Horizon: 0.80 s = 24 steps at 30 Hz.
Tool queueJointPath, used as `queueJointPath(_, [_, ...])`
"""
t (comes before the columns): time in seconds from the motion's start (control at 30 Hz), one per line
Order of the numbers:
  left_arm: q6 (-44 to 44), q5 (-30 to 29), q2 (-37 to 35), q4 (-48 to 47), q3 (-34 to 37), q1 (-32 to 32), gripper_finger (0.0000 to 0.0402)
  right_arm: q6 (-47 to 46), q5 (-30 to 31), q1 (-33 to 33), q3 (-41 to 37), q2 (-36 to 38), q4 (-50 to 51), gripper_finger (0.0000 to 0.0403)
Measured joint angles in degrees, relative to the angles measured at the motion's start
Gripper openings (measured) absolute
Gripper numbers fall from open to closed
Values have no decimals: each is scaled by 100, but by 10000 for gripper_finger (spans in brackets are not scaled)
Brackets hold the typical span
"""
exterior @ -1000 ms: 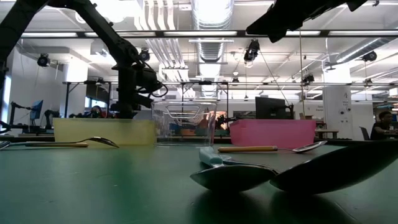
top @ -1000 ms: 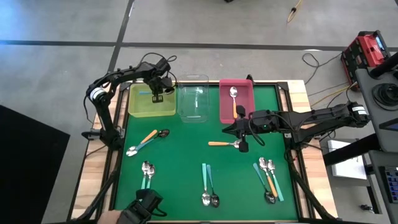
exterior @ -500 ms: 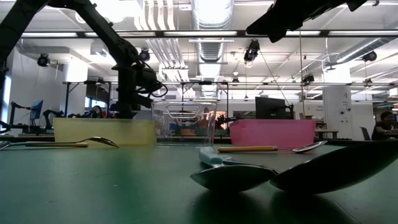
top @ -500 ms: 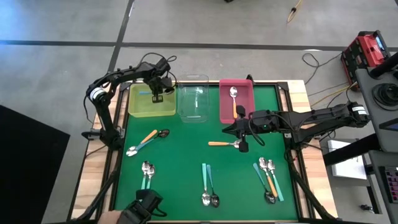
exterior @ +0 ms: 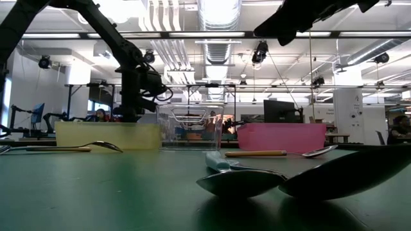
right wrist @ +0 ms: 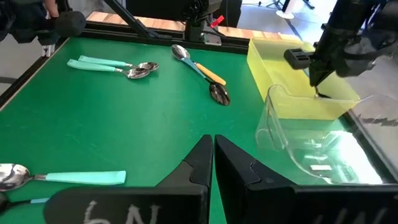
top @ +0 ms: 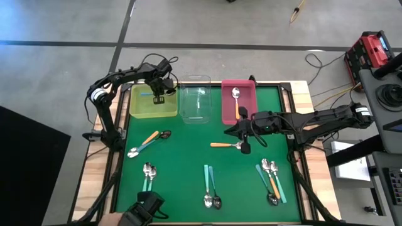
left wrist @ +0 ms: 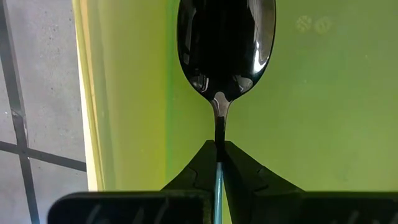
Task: Sort silverware by color (type)
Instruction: Put the blue spoon into the yellow bin
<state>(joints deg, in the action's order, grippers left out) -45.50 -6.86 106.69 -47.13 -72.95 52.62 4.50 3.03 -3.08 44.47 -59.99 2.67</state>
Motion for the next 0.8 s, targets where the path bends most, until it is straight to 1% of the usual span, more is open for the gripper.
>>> queueJointPath(0.1, [4, -4, -1, -1, 0, 0, 0, -46, 4, 4, -66, -138, -38, 9])
queueJointPath(0.27, [4, -6, -2, -7, 13, 0, 0, 91, 9, 139, -66, -374, -450, 9])
queueJointPath(0.53, [16, -5, -2, -31, 24, 0, 0, -206, 17, 313, -66, -373, -569, 9])
queueJointPath(0.8, [15, -2, -2, -13, 35, 0, 0, -35, 409, 326, -66, -382, -1070, 9])
